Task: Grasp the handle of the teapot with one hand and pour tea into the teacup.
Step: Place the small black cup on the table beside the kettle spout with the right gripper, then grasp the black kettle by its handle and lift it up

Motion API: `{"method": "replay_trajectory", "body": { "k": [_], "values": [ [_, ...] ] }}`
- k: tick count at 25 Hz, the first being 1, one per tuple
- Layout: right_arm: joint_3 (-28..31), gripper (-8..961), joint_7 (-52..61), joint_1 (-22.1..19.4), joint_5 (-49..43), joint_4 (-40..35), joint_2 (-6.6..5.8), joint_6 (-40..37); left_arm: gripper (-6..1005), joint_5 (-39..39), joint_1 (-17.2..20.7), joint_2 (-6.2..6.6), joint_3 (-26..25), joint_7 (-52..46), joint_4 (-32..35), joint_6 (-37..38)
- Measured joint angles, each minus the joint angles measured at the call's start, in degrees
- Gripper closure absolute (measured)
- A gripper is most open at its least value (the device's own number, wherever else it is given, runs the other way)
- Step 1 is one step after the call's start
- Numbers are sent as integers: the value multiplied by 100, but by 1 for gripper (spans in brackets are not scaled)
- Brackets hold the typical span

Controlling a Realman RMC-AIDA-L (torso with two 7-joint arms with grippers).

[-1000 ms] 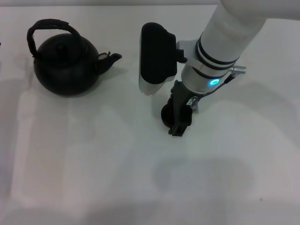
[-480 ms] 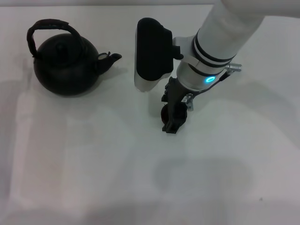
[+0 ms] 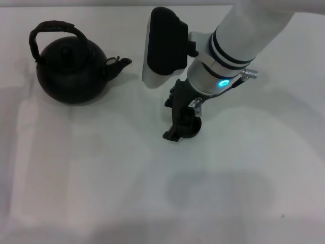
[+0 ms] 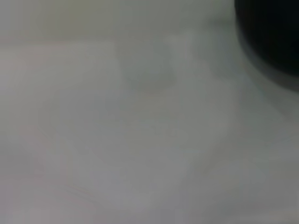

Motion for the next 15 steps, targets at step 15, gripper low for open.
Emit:
{"method": "replay_trajectory", "body": {
  "k": [15],
  "values": [
    [2114,98,-1452,-1301,1437,-223,-15,354,246,-84,89,0,-159,-32,73,274]
  ]
}}
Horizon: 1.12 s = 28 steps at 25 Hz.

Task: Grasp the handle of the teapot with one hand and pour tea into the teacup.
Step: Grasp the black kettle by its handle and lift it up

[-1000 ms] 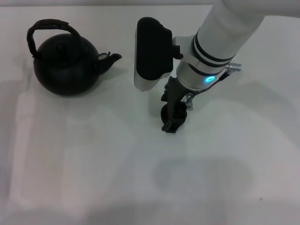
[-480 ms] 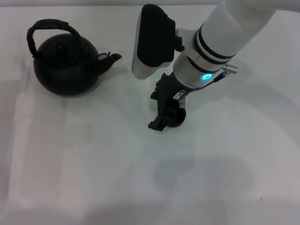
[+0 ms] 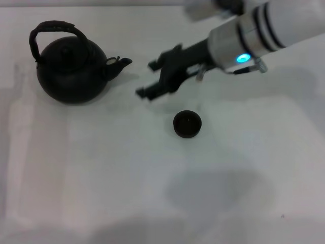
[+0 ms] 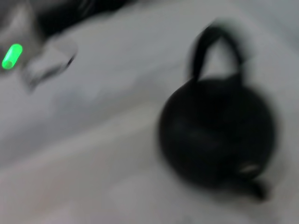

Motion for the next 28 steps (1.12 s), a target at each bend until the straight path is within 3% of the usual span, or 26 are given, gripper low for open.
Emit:
{"method": "replay_trajectory", "body": {
  "k": [6,13,15,16,23,28],
  "values": [
    [1074,99,-1200,-830,1533,153,-14,509,246,28,-16,2,1,-3,122,13],
    [2319,101,-3037,-1191,3679,1242,-28,520,246,-3,-75,-1,1,-4,131,12],
    [2598,101,-3929,-1268,4599,1668,-22,352,246,-4,-77,-1,1,-4,129,10],
    [2751,101,-5756,-1388,6287,2335,-6,-209,246,-4,-78,-1,1,-4,124,8],
    [2733,101,-7826,-1376,8074,3218,16,-579,246,36,-68,-1,29,-4,133,-5],
    [2781,101,-8301,-1326,8562,3469,13,-322,246,53,19,-1,63,15,133,-10]
  ]
}}
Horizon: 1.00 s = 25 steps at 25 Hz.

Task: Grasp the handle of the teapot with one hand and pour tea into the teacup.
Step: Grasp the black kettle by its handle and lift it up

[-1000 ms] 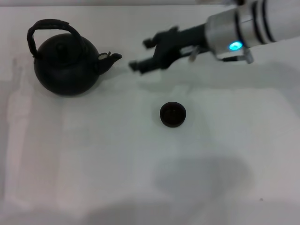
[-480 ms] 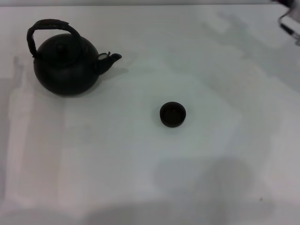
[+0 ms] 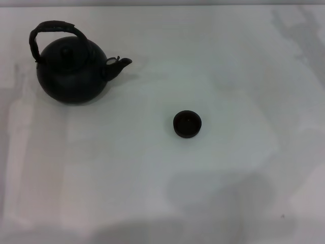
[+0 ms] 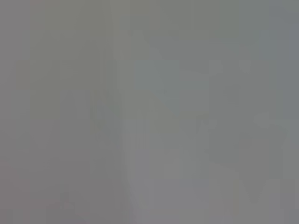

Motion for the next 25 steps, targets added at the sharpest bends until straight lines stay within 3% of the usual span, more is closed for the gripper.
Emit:
{"method": "replay_trajectory", "body": {
  "k": [6,13,25],
  "values": [
    [5,102,-139,43,329,25,-7,250,245,85,68,0,90,13,20,15],
    [-15,102,-145,136,341,28,-16,453,245,135,144,0,806,29,94,55],
    [10,102,-456,292,350,47,-25,736,245,405,874,-17,1505,89,88,737]
  ]
}}
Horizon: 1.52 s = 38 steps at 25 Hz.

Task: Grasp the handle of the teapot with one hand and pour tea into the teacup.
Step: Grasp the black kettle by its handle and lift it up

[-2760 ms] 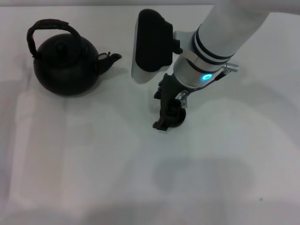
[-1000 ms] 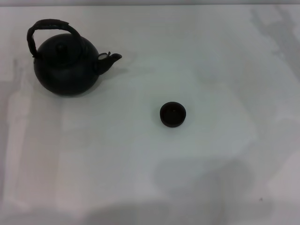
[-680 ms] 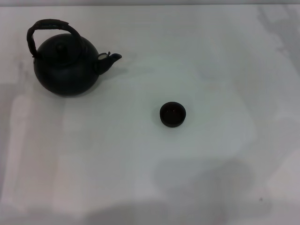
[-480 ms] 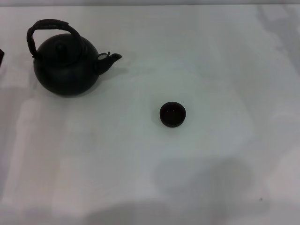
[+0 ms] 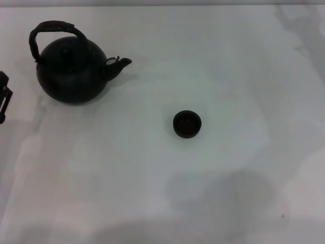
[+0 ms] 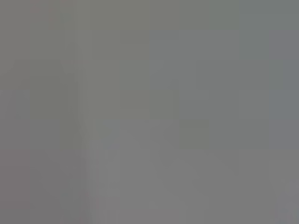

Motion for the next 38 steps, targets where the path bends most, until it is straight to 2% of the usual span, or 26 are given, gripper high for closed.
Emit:
{"method": "replay_trajectory", "body": {
  "k": [3,6,12,20,38],
  "values": [
    [2,102,0,9,12,0,1,2,246,15,-24,11,53,19,7,-17],
    [4,102,3,-7,18,1,15,3,246,49,-205,15,63,106,69,-140],
    [4,103,41,-41,19,0,25,0,246,63,-685,27,66,153,310,-821],
    [2,103,61,-69,119,55,28,-51,246,281,-1096,27,68,212,538,-1462],
    [8,103,38,-24,170,62,25,-23,257,382,-1402,31,24,320,611,-2256]
  ]
}}
